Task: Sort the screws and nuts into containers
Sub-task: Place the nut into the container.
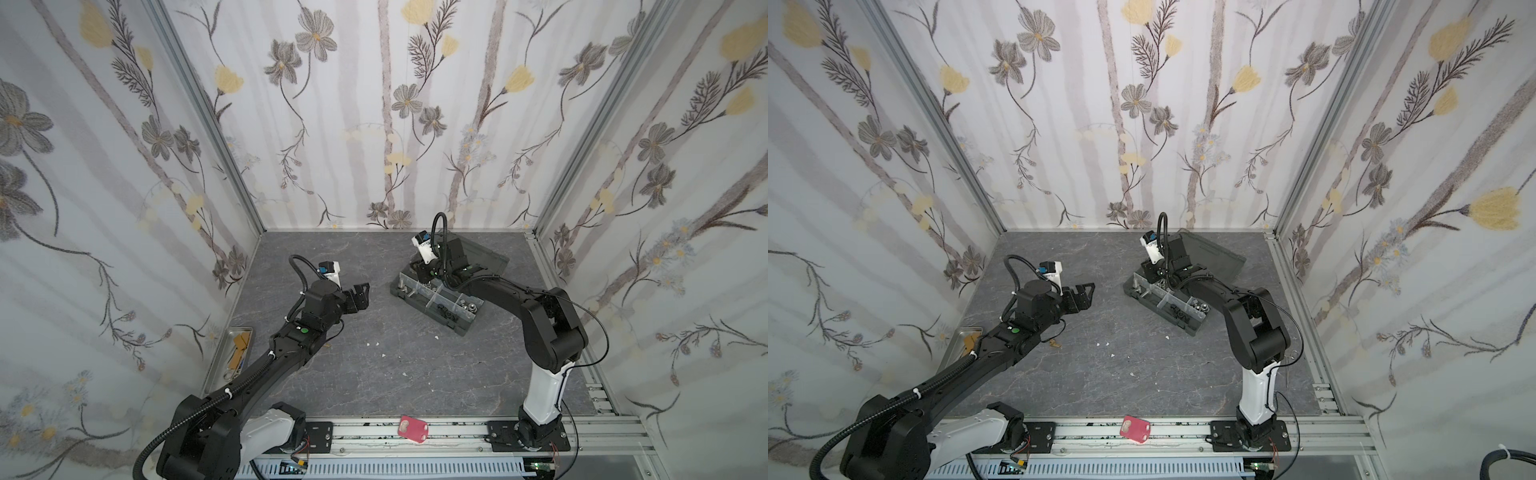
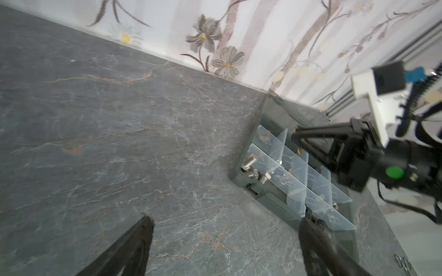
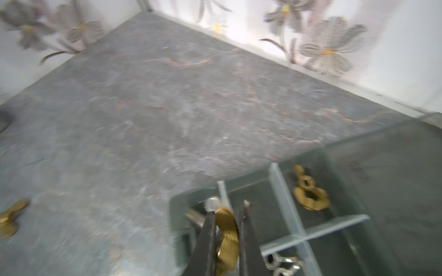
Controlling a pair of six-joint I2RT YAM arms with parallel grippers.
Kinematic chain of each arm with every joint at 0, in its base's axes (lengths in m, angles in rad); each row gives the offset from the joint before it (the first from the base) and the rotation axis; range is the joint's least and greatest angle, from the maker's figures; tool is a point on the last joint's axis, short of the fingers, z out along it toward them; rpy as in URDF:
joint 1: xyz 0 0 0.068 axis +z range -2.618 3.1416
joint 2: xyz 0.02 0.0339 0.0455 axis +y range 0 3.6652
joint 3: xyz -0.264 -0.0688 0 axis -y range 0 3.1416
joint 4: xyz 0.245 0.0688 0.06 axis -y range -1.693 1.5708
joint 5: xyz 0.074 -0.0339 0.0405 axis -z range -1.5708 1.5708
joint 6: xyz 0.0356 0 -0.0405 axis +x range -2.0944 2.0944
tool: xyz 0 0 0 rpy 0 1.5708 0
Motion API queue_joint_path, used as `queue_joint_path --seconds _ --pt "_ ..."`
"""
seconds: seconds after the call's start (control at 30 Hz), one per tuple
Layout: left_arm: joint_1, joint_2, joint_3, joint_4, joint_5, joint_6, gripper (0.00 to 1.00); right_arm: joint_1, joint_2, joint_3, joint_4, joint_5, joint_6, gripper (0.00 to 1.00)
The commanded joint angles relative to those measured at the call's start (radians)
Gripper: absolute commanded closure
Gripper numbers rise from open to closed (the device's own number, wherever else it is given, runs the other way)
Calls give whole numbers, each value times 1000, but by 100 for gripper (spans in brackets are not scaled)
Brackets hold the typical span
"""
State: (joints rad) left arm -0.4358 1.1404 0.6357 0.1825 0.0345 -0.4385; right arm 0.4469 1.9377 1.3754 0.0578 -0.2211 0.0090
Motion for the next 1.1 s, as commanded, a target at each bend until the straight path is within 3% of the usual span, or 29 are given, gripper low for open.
queue_joint_path --seconds 0.0,0.27,0.47,0.6,0.67,0.9,1.07 --pt "-9 26 -3 93 5 37 6 -46 73 90 -43 44 36 100" --pt "-8 31 -32 102 -32 36 5 -95 229 276 -132 44 1 97" --pt "-8 10 -69 126 -67 34 5 -93 271 306 -140 -2 -17 91" --pt "-9 15 -73 135 -84 21 5 -91 282 314 -139 -36 -25 79" --pt "-8 18 -72 135 -92 18 5 -88 283 321 -150 -40 -29 66" --pt "15 -5 -79 100 -170 -35 4 -70 221 318 -183 -72 -26 57" --pt "166 -16 -75 -17 -179 -198 3 67 63 111 -16 -193 -24 53"
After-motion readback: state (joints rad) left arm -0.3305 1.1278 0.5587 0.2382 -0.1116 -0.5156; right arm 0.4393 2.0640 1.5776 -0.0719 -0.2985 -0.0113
